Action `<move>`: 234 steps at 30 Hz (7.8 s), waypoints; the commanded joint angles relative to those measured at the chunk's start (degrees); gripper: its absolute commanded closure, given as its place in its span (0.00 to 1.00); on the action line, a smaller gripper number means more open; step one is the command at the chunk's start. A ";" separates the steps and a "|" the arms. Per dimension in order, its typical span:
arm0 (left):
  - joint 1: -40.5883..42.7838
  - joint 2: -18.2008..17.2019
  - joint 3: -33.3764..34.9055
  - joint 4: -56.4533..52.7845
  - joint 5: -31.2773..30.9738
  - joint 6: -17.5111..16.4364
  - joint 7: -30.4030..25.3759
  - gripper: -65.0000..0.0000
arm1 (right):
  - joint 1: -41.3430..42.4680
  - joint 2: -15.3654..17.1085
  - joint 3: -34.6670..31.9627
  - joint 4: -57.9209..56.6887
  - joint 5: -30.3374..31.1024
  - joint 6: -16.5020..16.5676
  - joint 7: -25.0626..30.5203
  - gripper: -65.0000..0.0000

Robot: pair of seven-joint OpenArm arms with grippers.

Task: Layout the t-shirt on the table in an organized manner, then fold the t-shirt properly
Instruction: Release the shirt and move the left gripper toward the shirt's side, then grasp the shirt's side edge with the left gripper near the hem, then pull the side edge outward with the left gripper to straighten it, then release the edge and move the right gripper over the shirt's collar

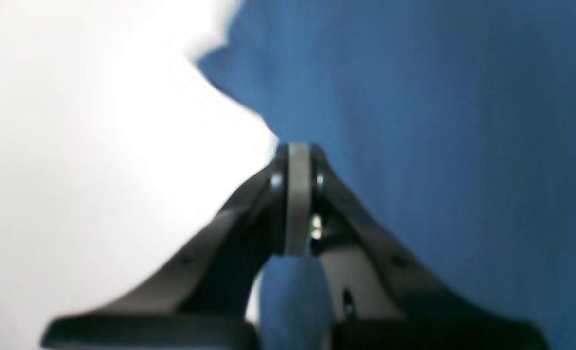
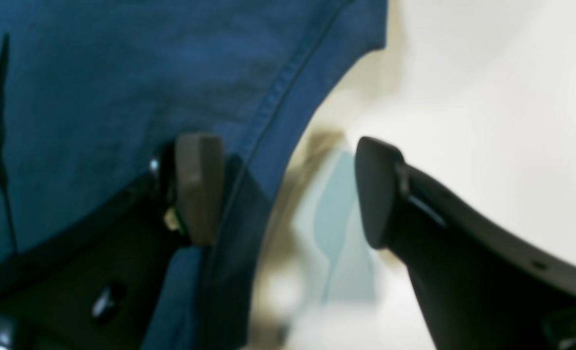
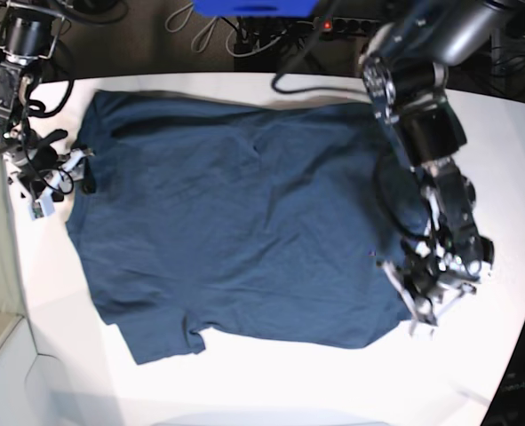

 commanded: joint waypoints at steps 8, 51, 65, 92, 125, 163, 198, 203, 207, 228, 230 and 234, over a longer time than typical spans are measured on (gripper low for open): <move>-8.01 -2.27 -2.84 -16.61 -12.07 15.35 -15.79 1.00 | -0.04 0.95 0.04 -1.29 -0.45 -0.03 -0.88 0.35; 11.15 -2.27 10.08 5.28 -27.63 22.91 -8.41 1.00 | 2.77 -6.26 -4.00 23.42 -1.15 -0.03 -9.67 0.35; -1.33 -4.29 10.08 -17.49 -27.19 22.91 -13.51 1.00 | 3.57 -10.48 -11.04 7.33 -9.76 -0.03 -4.13 0.43; -3.00 -1.48 9.64 -23.99 -27.54 19.39 -17.90 1.00 | -4.52 -3.53 -11.30 7.06 -9.68 -0.03 0.44 0.43; -3.00 -1.92 6.57 -37.09 -27.54 19.39 -29.68 0.14 | -4.43 -3.36 -10.86 6.80 -9.76 -0.03 0.26 0.43; -16.54 -9.83 25.99 -38.85 -27.02 19.39 -29.77 0.99 | -6.11 -2.65 -7.70 7.33 -9.85 -0.03 0.17 0.43; -20.23 -13.87 37.16 -41.22 -31.68 19.04 -25.82 0.39 | -6.11 -3.62 -7.78 14.71 -9.76 -0.03 -1.32 0.43; -7.58 -13.52 28.02 -17.49 -36.25 19.31 -14.21 0.40 | -6.11 -5.03 -7.70 23.42 -9.68 -0.03 -7.65 0.43; 2.80 -11.24 20.90 0.45 -35.98 19.39 -8.94 0.40 | -7.51 -7.93 -7.96 32.65 -9.68 -0.03 -10.99 0.43; 33.22 -25.83 3.49 23.48 -36.33 18.69 4.95 0.39 | -8.83 -26.74 -37.59 38.98 -9.76 -0.03 -23.21 0.43; 34.71 -26.53 3.14 23.83 -36.51 18.60 4.69 0.39 | -8.92 -26.74 -41.81 38.19 -9.76 -0.03 -23.21 0.43; 36.21 -26.80 3.05 23.83 -35.98 14.56 4.87 0.39 | -9.27 -27.96 -44.79 34.67 -9.68 -2.10 -21.89 0.43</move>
